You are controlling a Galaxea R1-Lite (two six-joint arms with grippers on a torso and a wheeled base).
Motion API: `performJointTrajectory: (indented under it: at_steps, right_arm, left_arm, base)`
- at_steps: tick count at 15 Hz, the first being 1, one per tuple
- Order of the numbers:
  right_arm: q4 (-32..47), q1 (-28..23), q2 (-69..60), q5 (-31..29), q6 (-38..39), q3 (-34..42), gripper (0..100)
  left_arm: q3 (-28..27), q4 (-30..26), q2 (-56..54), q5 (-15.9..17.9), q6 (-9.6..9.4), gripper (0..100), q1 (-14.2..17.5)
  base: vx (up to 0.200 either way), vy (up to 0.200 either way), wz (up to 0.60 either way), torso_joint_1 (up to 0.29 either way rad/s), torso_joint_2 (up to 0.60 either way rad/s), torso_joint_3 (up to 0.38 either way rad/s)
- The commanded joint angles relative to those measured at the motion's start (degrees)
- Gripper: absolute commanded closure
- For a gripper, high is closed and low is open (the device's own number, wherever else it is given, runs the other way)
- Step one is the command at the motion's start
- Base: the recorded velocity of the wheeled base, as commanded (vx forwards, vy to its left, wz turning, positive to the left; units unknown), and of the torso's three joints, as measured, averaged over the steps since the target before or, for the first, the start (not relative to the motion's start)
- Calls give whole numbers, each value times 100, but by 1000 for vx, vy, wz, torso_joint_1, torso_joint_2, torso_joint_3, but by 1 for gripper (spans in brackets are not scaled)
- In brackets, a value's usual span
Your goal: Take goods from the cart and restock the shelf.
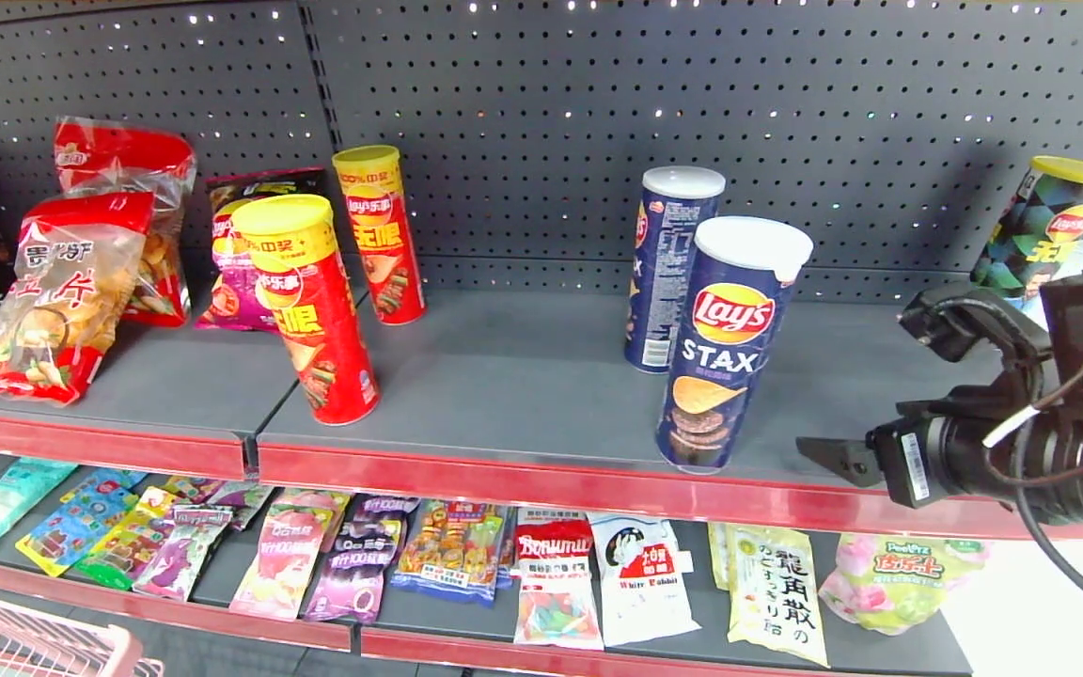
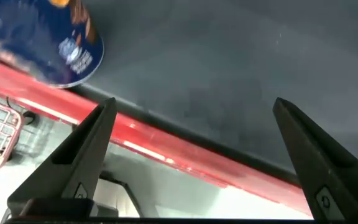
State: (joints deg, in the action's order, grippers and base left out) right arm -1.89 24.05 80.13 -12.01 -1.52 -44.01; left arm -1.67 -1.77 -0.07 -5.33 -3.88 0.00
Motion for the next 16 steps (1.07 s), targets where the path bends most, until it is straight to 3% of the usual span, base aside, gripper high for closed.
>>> performJointTrajectory:
  at_steps: [1,5,16]
  right_arm:
    - [-4,3,328,-3,-6,-143,0]
    - [-4,3,723,-372,3,-372,0]
    - [-4,275,1084,-416,3,-662,0]
  left_arm:
    - [0,1,7,-3,1,0,0]
    - [0,1,7,-3,1,0,0]
    - [0,1,7,-3,1,0,0]
  base:
    - [0,0,0,0,0,0]
    - [0,0,0,0,0,0]
    - [0,0,0,0,0,0]
